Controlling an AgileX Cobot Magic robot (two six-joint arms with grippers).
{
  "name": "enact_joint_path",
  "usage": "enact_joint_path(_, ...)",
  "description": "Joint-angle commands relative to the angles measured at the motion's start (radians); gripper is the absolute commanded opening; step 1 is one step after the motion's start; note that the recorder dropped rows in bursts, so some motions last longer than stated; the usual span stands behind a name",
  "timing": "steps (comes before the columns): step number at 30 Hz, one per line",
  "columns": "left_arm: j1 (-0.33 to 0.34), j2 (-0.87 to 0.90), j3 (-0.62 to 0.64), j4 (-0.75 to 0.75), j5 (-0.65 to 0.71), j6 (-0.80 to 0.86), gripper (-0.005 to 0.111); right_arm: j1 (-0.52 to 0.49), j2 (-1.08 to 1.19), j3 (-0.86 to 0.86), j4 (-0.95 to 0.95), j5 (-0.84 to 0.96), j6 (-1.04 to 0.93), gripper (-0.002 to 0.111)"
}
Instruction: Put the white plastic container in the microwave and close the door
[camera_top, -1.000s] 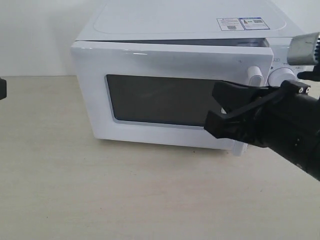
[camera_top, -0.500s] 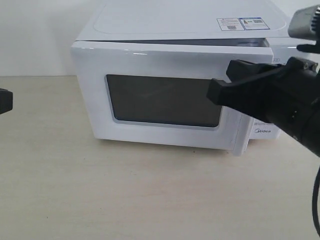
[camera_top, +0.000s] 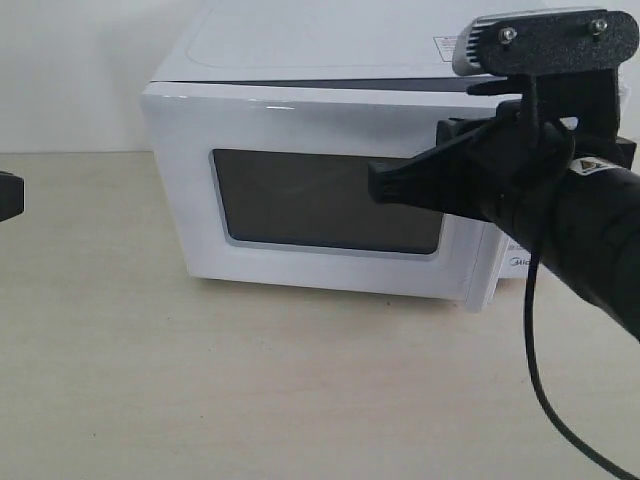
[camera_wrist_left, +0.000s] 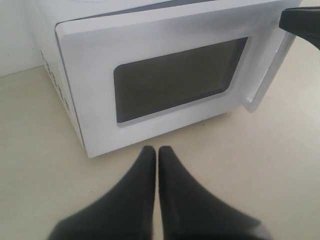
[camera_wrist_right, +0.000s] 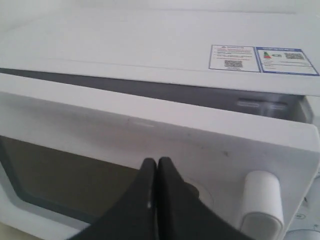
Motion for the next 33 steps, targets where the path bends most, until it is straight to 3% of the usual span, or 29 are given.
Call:
enact_joint_path(1, 0.001, -0.006, 0.005, -0.004, -0.019, -0.008, 0.004, 0.002, 0.027, -0.007, 0.054, -0.067, -0.025, 0.0)
enact_joint_path(7, 0.001, -0.006, 0.005, -0.004, -0.014, -0.008, 0.004, -0.01, 0.029, -0.007, 0.056, -0.086, -0.073, 0.0)
enact_joint_path(14, 0.001, -0.006, 0.005, -0.011, -0.012, -0.008, 0.004, -0.138, 0.029, -0.007, 0.043, 0.051, -0.072, 0.0)
enact_joint_path(22, 0.001, -0.006, 0.005, -0.011, -0.012, -0.008, 0.004, -0.206, 0.049, -0.043, 0.01, 0.117, -0.074, 0.0)
enact_joint_path(33, 0.001, -0.006, 0.005, -0.012, -0.018, -0.008, 0.004, -0.208, 0.147, -0.133, 0.007, 0.12, -0.111, 0.0)
